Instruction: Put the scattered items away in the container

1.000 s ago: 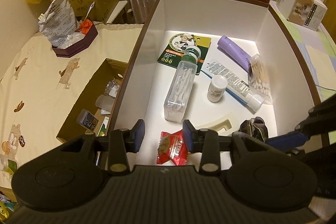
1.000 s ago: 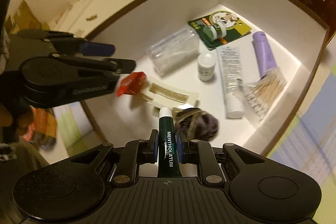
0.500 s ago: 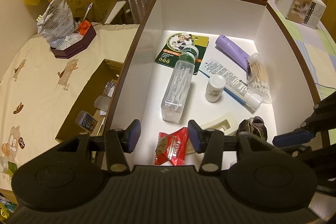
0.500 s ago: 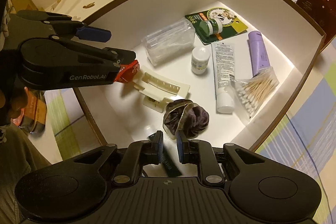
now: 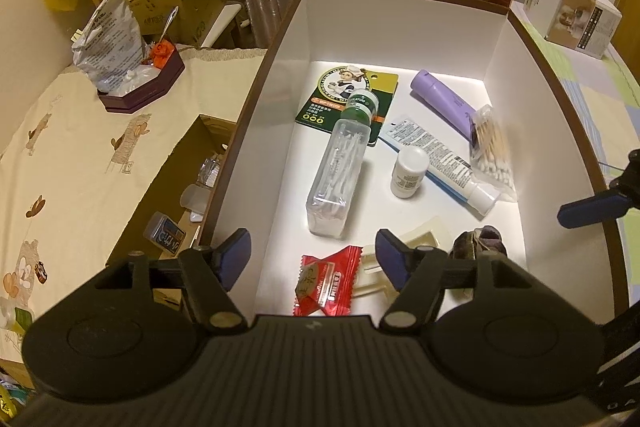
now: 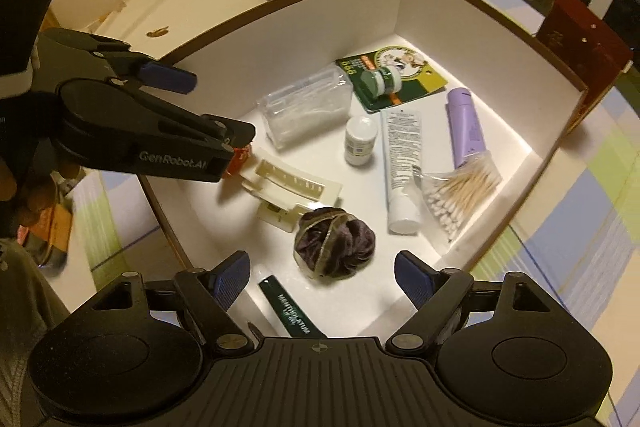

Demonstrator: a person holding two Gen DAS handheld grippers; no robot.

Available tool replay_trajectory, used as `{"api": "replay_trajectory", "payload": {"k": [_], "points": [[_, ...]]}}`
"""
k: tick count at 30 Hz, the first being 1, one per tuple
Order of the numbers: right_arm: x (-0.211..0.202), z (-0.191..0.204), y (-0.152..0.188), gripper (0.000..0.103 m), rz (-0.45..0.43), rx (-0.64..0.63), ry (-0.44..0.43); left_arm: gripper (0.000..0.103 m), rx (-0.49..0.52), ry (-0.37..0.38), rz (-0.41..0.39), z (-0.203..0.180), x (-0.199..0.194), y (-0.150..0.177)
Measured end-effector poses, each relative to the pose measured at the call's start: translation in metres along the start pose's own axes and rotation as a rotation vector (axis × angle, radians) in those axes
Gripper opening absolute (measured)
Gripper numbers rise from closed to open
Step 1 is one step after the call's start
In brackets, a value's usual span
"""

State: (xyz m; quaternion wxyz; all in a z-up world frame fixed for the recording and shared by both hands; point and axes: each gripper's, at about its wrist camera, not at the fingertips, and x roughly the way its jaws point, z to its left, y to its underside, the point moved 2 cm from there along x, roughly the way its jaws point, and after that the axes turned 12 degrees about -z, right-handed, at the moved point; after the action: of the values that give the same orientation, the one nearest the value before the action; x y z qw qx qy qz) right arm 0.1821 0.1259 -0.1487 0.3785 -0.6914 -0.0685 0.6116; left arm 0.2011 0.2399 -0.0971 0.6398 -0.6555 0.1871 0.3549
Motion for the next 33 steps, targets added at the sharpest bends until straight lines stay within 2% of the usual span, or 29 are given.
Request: {"api": "replay_trajectory", "payload": {"k": [2,5,6,15,19,25,33], "points": [[-0.003,0.001,0.002,0.086,-0.024,0.001,0.024,0.069,-0.005,0.002,0.000,0.000,-0.001,0.000],[-0.010,0.004,0.006,0.098,-0.081,0.018,0.037,0.070,-0.002,0.002,-0.004,0.000,-0.003,-0.001],[-0.012,0.006,0.006,0.099,-0.095,0.029,0.042,0.071,-0.002,0.002,-0.008,0.000,-0.004,-0.002],[-0.036,0.010,0.011,0.099,-0.174,0.112,0.067,0.077,-0.001,-0.018,-0.053,-0.002,-0.015,-0.009],[-0.049,0.010,0.018,0.099,-0.203,0.172,0.108,0.079,-0.003,-0.025,-0.081,-0.003,-0.027,-0.013],[-0.070,0.011,0.033,0.099,-0.224,0.271,0.161,0.087,0.006,-0.047,-0.126,-0.009,-0.050,-0.016],[-0.099,0.021,0.052,0.099,-0.240,0.353,0.197,0.091,0.004,-0.046,-0.148,-0.015,-0.082,-0.012]]}}
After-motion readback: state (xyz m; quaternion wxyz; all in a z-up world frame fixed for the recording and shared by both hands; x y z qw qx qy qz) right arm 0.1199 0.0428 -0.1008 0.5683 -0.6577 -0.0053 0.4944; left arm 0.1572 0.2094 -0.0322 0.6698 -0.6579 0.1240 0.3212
